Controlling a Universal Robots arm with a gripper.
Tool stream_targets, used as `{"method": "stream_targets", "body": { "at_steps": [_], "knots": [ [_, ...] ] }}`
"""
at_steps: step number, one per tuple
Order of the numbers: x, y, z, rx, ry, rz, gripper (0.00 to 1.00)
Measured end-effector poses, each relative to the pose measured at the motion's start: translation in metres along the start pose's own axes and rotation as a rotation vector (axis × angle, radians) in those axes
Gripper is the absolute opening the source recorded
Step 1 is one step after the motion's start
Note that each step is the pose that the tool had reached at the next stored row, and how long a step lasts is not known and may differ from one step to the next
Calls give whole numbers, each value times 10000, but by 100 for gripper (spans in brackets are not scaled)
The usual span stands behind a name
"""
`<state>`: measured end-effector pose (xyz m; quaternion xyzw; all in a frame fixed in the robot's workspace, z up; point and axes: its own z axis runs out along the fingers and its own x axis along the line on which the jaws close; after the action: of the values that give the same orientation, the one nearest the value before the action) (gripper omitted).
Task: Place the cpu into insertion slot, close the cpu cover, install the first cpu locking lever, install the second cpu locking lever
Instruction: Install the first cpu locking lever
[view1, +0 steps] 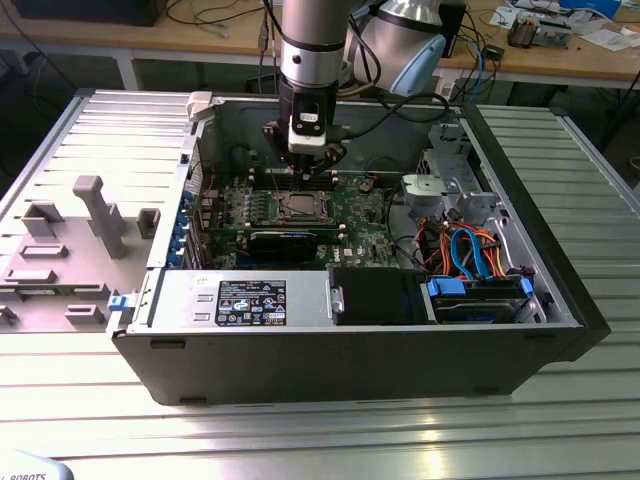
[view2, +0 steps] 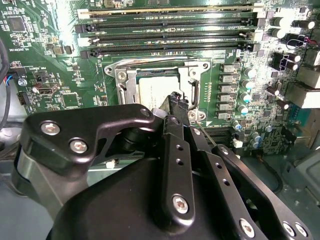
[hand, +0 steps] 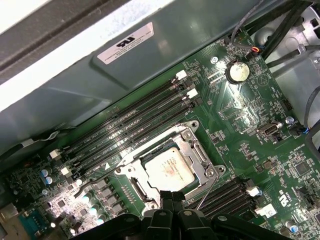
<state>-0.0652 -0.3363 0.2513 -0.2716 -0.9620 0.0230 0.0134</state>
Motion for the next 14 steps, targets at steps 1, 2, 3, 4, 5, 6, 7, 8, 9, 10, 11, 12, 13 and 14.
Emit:
{"method": "stream_targets", "body": {
  "at_steps": [1, 2, 3, 4, 5, 6, 7, 8, 9, 10, 11, 12, 13, 14],
  "knots": [
    [0, 0, 0, 0, -1, -9, 11],
    [0, 0, 0, 0, -1, -20, 11],
    [0, 0, 0, 0, -2, -29, 11],
    [0, 0, 0, 0, -2, -35, 11],
    [0, 0, 0, 0, -2, -39, 11],
    [0, 0, 0, 0, -3, -46, 11],
    [0, 0, 0, 1, -3, -50, 11],
    [0, 0, 0, 0, -3, -55, 11],
    [0, 0, 0, 1, -3, -59, 11],
    [0, 0, 0, 1, -3, -67, 11],
    [0, 0, 0, 0, -4, -74, 11],
    [0, 0, 0, 1, -5, -81, 11],
    [0, 0, 0, 1, -4, -86, 11],
    [0, 0, 0, 1, -5, -94, 11]
  ]
}}
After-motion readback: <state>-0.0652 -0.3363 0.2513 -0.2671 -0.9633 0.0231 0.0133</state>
